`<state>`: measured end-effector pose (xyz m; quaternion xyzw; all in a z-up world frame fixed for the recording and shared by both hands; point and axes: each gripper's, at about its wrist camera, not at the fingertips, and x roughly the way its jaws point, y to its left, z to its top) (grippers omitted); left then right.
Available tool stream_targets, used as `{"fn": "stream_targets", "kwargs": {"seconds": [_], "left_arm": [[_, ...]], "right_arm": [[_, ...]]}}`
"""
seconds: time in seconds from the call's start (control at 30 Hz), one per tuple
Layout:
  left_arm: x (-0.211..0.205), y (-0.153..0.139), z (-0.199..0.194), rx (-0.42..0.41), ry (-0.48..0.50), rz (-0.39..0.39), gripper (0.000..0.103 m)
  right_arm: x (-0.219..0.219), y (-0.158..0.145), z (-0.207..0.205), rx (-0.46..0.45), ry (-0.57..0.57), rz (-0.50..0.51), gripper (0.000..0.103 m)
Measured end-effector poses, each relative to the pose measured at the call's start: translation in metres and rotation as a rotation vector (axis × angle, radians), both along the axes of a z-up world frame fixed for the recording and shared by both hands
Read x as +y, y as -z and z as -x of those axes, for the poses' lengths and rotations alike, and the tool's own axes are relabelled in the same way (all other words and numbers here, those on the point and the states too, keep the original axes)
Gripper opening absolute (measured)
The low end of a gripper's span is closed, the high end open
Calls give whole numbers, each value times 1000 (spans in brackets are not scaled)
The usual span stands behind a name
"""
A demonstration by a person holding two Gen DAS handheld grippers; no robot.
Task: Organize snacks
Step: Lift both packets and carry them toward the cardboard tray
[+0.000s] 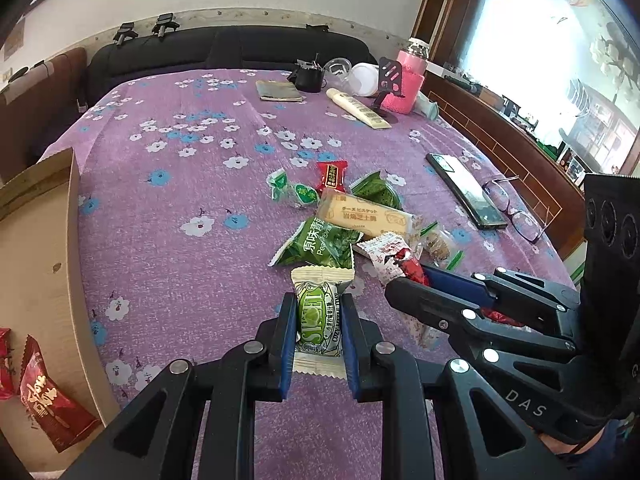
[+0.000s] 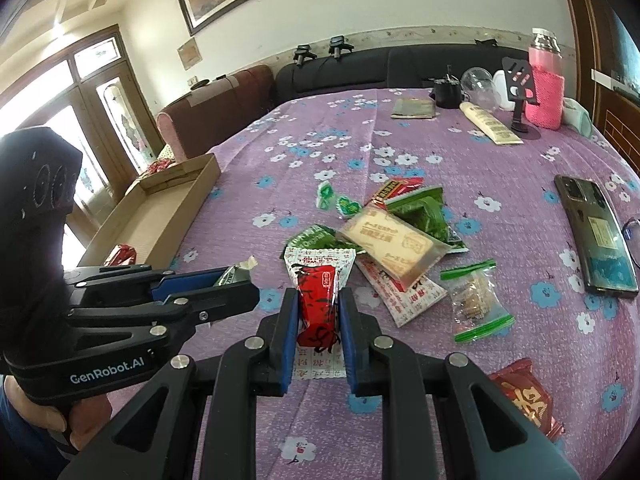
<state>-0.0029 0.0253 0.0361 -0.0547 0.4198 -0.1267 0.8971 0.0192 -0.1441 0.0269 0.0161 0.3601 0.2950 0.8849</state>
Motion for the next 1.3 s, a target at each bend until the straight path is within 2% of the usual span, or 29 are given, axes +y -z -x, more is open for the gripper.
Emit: {"fn": "stream_targets", "kwargs": {"seconds": [0.53, 0.8, 1.13, 1.3], "left_arm": [[19, -10, 7, -23, -36, 23, 21], [37, -23, 17, -62, -63, 52, 21], [80, -33, 29, -98, -134, 100, 21], [111, -36, 38, -121, -200, 112, 21]], "right_arm": [[6, -7, 7, -40, -56, -29, 19], [9, -9, 7, -5, -52, -60, 19], [41, -21, 22, 21, -116, -82, 19], [62, -28, 28, 39, -158, -97, 19]]}}
